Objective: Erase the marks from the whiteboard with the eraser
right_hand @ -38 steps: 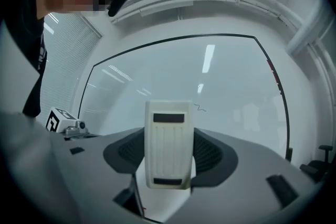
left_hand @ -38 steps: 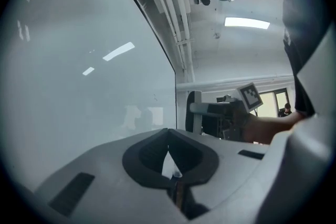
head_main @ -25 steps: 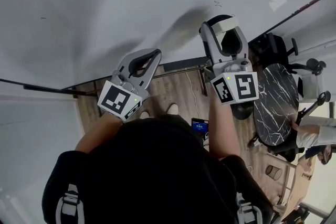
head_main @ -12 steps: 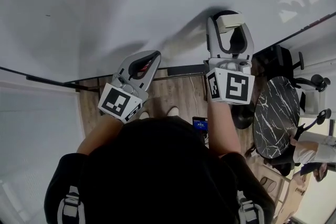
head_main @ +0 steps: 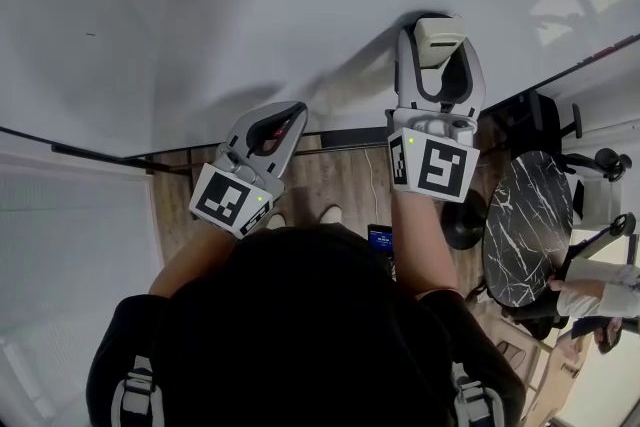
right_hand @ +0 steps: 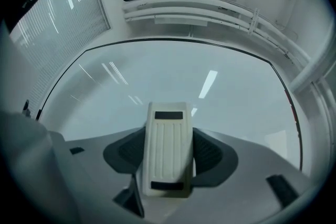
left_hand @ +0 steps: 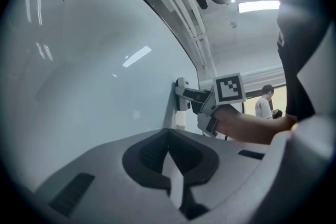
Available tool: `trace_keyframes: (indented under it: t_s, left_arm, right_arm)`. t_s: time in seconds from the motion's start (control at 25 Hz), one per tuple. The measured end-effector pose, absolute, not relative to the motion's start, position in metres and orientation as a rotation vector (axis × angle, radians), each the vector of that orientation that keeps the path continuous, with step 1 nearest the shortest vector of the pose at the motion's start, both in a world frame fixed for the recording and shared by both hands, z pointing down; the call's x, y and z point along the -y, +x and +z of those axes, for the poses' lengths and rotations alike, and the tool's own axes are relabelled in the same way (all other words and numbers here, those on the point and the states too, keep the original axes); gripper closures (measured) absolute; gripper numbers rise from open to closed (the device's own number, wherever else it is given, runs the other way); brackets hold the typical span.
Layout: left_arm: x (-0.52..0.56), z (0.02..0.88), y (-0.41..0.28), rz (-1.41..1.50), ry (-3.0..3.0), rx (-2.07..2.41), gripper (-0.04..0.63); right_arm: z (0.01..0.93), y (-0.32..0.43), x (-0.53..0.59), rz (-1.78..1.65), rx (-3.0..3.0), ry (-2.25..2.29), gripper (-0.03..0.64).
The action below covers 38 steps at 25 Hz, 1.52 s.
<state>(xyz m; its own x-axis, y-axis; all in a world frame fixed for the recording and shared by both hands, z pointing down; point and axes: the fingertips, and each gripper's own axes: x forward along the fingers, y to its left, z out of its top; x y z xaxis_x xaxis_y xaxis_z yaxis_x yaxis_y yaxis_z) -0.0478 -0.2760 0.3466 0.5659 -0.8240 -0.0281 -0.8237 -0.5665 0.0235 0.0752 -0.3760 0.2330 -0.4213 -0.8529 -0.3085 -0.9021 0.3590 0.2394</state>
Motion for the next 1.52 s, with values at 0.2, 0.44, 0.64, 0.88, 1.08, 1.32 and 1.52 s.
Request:
trace_keyframes:
  t_s: [0.2,0.44,0.64,0.88,1.08,1.32,1.52]
  left_arm:
    - [0.287,0.348,-0.047,-0.043,2.768,1.448,0.592]
    - [0.299,0.346,-0.042,-0.033,2.767,1.444,0.592]
    - [0.302,0.346,-0.034,-0.025,2.773,1.428,0.592]
    - [0.309,0.355,-0.026,-0.026,2.779,1.411,0.592]
    - [0.313,0.357,-0.024,-0.024,2.778,1.406,0.591]
    - [0.313,0.345,-0.028,-0.024,2.783,1.410,0.592]
    - [0.309,0.339,-0.029,-0.027,2.785,1.435,0.592]
  right_arm:
    - [0.231,0.077,0.387,0.577,-2.445,-1.616,0.365]
    - [0.228,0.097,0.399,0.555,-2.394,-1.637,0.365]
    - [0.227,0.128,0.405,0.524,-2.334,-1.667,0.365]
    - [0.237,0.159,0.415,0.463,-2.281,-1.693,0.365]
    - [0.239,0.178,0.423,0.415,-2.263,-1.696,0.365]
    - [0.225,0.149,0.398,0.446,-2.319,-1.593,0.367]
    - [0.224,0.098,0.374,0.514,-2.431,-1.483,0.367]
